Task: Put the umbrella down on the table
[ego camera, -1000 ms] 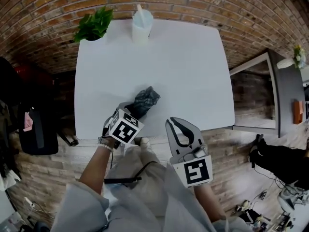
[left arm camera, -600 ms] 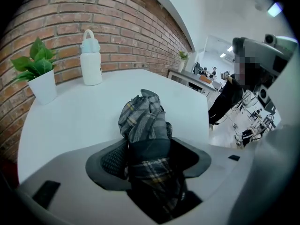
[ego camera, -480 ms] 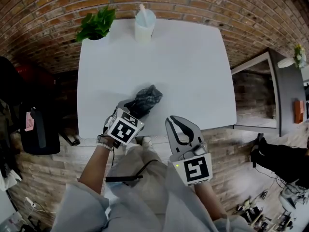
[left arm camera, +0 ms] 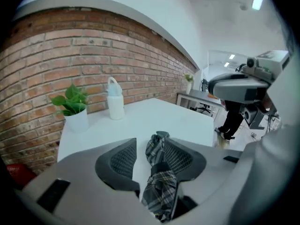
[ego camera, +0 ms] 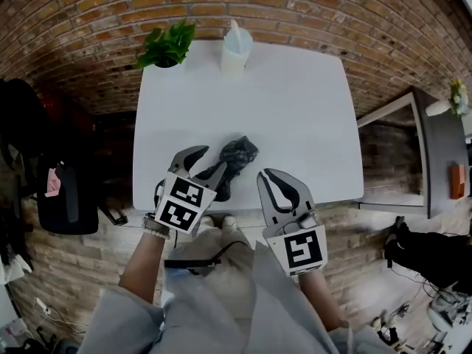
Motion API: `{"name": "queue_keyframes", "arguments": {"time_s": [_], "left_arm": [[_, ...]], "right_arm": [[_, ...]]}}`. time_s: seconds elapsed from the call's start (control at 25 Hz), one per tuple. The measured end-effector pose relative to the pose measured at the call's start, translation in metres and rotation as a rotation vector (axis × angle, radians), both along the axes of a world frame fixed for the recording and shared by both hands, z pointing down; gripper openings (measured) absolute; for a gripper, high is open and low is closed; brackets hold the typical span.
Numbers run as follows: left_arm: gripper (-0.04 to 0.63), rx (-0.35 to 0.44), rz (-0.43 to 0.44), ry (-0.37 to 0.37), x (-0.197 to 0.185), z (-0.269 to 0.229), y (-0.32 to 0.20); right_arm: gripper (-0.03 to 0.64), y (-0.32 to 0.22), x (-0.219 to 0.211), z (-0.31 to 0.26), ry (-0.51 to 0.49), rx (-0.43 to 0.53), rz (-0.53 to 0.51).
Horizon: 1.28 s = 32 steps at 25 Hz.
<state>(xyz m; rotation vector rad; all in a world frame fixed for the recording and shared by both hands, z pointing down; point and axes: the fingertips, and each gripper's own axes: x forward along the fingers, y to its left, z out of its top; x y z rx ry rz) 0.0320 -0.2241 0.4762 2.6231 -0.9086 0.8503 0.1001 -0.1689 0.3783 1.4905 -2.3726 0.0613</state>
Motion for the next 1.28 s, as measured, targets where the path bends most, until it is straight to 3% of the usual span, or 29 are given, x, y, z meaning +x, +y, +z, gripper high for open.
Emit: {"name": "queue_keyframes", "arguments": {"time_s": [0.2,0.32,0.52,0.8,1.28], "left_arm": [[0.101,0.135,-0.069,0.042,-0.022,-0.050,-0.004],[0.071,0.196,-0.101,0.063,-0.034,-0.076,-0.002],[0.046,0.274,-0.159,0.108,-0.054,-0.116,0.000],[0.037,0.362,-0.188,0.117,-0.077,-0.156,0.002],[0.037,0.399,-0.233,0.154,-0.095,-0.177,0.016]], "right_arm": [[0.057,-0.005,-0.007,-0.020,-0.002,0.048,-0.010],[0.057,-0.008,-0.011,-0.032,-0.008,0.073,-0.017],[0.057,-0.015,-0.016,-0.053,-0.022,0.115,-0.031],[0.057,-0.022,-0.023,-0.070,-0.042,0.148,-0.043],[0.057,-0.020,-0.036,-0.074,-0.036,0.155,-0.079]]}}
